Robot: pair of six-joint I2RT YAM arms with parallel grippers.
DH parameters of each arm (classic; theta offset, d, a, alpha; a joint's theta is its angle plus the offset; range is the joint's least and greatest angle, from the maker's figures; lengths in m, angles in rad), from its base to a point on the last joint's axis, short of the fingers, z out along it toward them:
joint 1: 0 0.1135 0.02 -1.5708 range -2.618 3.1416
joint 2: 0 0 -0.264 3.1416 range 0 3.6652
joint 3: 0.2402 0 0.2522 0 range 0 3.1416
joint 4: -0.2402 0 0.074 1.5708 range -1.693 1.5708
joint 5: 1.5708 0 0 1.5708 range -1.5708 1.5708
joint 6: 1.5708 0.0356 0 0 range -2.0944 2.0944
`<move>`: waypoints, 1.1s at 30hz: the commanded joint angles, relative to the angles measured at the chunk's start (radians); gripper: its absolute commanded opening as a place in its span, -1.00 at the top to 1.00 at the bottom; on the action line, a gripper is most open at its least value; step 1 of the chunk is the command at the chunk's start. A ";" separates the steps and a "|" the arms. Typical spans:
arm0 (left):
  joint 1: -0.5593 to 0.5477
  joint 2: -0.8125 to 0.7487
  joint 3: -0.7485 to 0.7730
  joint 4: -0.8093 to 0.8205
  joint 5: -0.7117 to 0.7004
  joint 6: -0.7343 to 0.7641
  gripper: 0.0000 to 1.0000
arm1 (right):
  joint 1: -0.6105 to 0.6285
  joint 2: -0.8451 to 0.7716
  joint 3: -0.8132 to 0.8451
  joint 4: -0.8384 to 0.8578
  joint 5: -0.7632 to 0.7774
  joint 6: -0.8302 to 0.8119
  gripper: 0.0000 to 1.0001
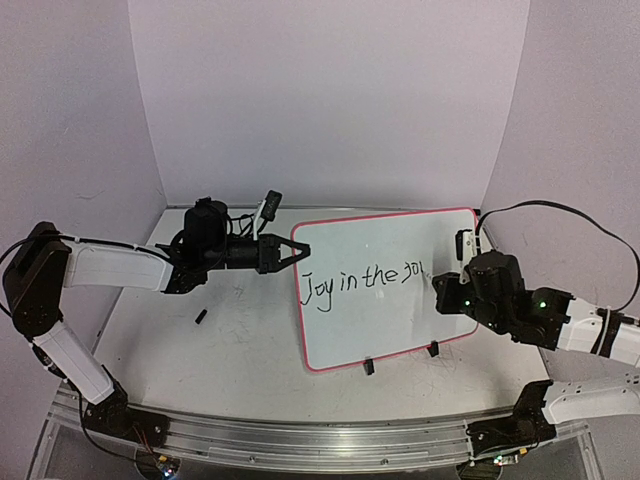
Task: Write a sentence on the whiteboard
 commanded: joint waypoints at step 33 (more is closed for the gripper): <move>0.015 -0.006 -0.002 -0.072 -0.096 0.059 1.00 | -0.012 0.062 0.099 0.035 0.090 -0.064 1.00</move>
